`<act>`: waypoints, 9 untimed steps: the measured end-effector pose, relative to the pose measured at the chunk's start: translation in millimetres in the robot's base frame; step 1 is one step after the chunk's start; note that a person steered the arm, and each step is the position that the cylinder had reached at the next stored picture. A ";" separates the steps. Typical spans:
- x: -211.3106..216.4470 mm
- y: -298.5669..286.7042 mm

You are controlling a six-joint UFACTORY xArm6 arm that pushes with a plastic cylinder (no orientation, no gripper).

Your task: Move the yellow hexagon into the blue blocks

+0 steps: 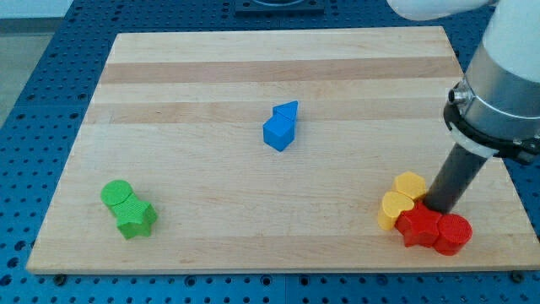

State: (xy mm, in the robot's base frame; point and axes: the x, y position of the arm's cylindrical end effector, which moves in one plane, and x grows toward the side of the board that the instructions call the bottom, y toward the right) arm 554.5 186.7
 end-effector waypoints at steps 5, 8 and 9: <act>-34.3 -111.1; -60.9 -109.5; -62.3 -95.3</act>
State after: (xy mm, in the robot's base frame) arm 492.3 91.5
